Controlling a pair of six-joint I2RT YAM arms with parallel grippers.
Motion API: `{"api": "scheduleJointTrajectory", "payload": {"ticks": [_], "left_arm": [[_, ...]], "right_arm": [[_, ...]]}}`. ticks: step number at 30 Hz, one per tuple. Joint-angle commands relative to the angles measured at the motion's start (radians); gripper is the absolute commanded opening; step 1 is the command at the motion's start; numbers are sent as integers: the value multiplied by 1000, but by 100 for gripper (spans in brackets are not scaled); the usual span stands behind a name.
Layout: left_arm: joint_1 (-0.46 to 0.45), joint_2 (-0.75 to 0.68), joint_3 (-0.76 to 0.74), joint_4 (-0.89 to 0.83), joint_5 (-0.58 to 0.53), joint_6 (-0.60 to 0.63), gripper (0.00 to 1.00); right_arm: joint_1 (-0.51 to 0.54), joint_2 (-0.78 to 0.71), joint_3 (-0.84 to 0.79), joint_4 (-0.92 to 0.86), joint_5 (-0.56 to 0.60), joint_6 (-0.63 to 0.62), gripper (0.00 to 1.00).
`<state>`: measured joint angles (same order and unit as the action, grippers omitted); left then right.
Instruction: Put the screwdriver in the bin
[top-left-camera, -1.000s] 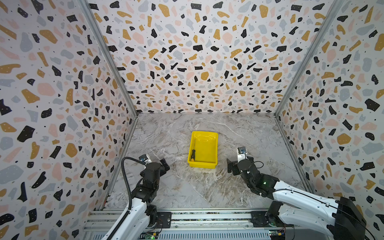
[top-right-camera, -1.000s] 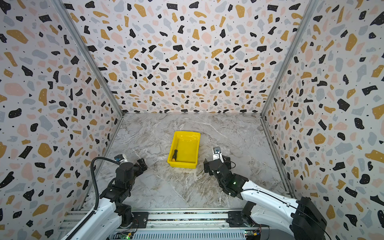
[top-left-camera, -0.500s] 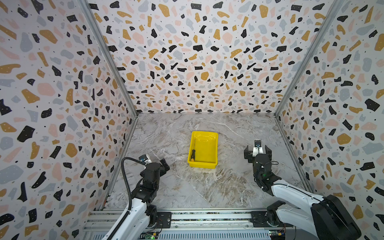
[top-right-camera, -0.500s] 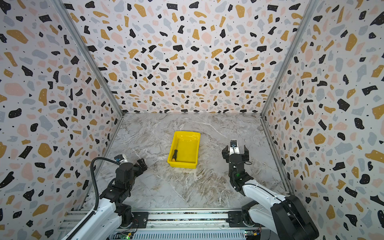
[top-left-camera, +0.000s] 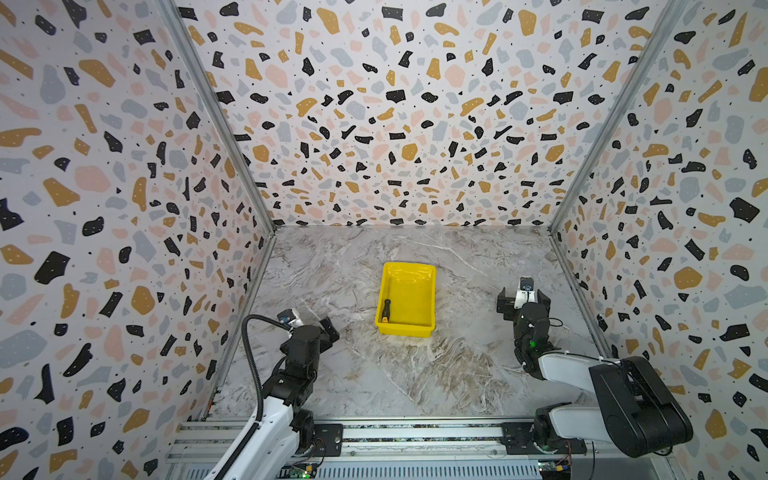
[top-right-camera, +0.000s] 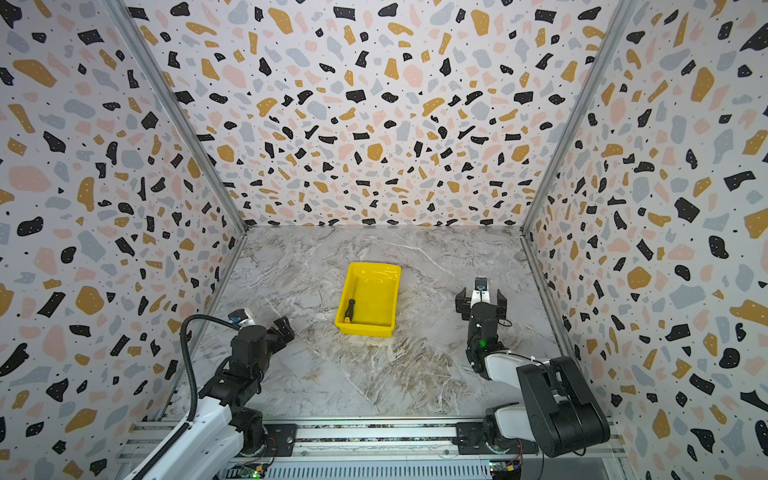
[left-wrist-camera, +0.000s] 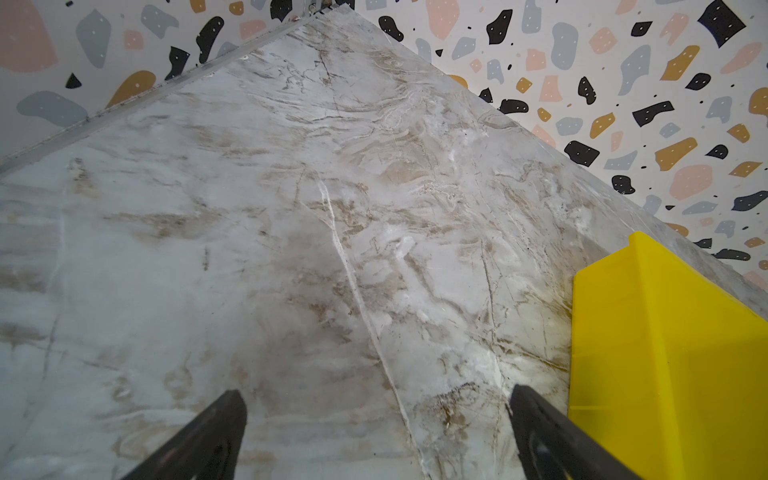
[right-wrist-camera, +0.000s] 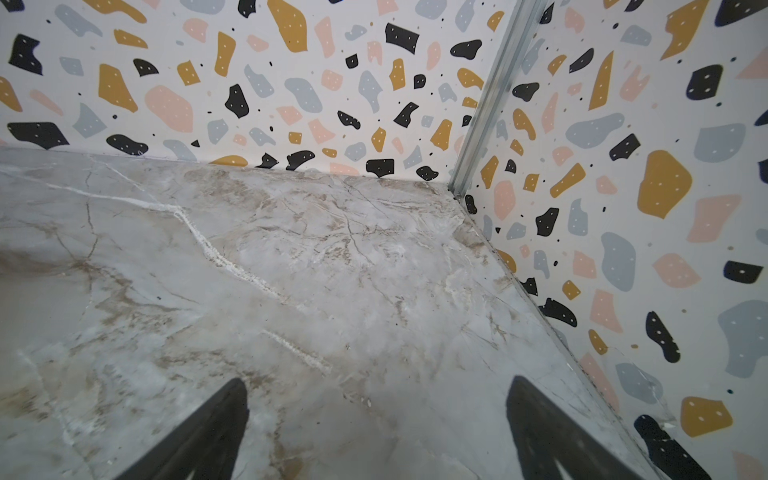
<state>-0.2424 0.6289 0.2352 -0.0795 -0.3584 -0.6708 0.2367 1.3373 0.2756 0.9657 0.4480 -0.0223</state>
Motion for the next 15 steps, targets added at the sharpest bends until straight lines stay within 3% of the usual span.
{"api": "scheduleJointTrajectory", "payload": {"ticks": [1, 11, 15], "left_arm": [[2, -5, -13, 38, -10, -4, 100], [2, -4, -13, 37, -12, -6, 100], [3, -3, -13, 38, -12, -6, 100]], "right_arm": [[-22, 21, -20, 79, -39, 34, 98], [-90, 26, -5, 48, -115, 73, 100], [-104, 70, -94, 271, -115, 72, 100]]}}
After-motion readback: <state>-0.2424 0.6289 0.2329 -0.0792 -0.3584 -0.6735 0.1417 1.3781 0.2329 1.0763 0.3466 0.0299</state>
